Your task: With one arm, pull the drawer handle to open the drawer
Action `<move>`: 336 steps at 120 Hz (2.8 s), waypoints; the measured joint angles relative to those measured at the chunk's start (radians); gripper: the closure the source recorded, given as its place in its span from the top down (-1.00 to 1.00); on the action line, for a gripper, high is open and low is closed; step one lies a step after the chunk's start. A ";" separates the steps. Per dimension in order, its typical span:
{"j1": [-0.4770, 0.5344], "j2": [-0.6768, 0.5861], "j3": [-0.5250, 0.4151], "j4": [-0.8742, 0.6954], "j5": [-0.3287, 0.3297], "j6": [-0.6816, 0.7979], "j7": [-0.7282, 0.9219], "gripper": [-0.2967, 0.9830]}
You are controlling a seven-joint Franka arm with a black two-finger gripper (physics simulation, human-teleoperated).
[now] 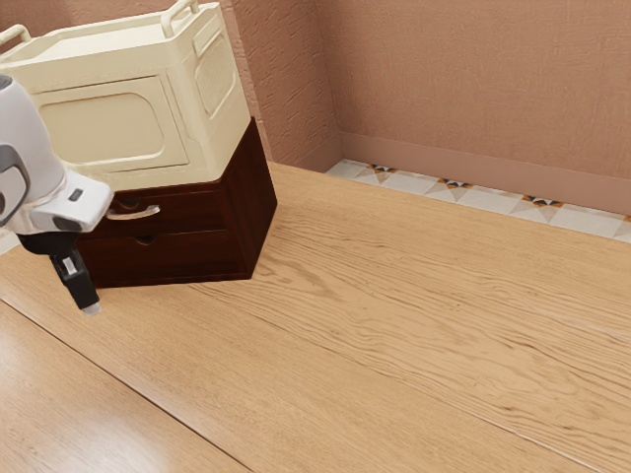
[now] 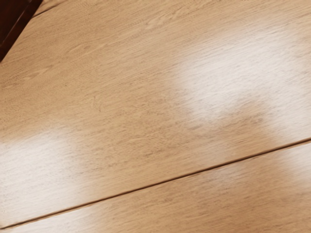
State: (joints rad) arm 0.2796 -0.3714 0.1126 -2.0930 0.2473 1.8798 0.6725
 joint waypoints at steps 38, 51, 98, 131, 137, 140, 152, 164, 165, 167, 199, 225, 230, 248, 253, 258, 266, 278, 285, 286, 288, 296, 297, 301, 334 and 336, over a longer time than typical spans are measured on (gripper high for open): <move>0.002 0.002 0.027 -0.040 0.030 0.247 0.186 0.08; 0.004 0.018 0.068 -0.040 -0.013 0.320 0.254 0.02; 0.025 0.139 0.111 0.030 -0.195 0.457 0.555 -0.05; 0.041 0.184 0.116 0.068 -0.150 0.475 0.681 -0.06; 0.042 0.193 0.117 0.077 -0.148 0.477 0.697 -0.06; 0.043 0.201 0.117 0.085 -0.147 0.477 0.705 -0.06; 0.042 0.238 0.125 0.117 -0.145 0.479 0.733 -0.06; 0.044 0.264 0.131 0.148 -0.152 0.480 0.757 -0.06; 0.045 0.265 0.132 0.150 -0.154 0.480 0.759 -0.06; 0.045 0.268 0.132 0.153 -0.157 0.480 0.762 -0.06; 0.045 0.328 0.134 0.204 -0.204 0.481 0.808 -0.06; 0.045 0.367 0.134 0.231 -0.220 0.482 0.834 -0.06; 0.046 0.380 0.134 0.248 -0.221 0.482 0.838 -0.06; 0.043 0.410 0.138 0.269 -0.226 0.482 0.851 -0.06; 0.043 0.413 0.139 0.270 -0.228 0.482 0.854 -0.06; 0.046 0.416 0.139 0.270 -0.231 0.482 0.857 -0.07; 0.051 0.421 0.139 0.270 -0.235 0.483 0.861 -0.07; 0.056 0.433 0.138 0.270 -0.246 0.485 0.866 -0.17; 0.062 0.435 0.138 0.270 -0.251 0.485 0.868 -0.30; 0.062 0.435 0.139 0.270 -0.251 0.485 0.868 -0.32; 0.062 0.436 0.139 0.270 -0.252 0.485 0.869 -0.36; 0.062 0.432 0.139 0.269 -0.255 0.484 0.872 -0.48; 0.062 0.431 0.140 0.269 -0.255 0.484 0.872 -0.49; 0.062 0.428 0.140 0.268 -0.256 0.484 0.873 -0.53; 0.016 0.382 0.186 0.206 -0.272 0.492 0.875 -0.65; 0.013 0.375 0.189 0.199 -0.272 0.492 0.874 -0.65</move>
State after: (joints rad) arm 0.2926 0.0041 0.3017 -1.8938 -0.0245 2.3721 1.5468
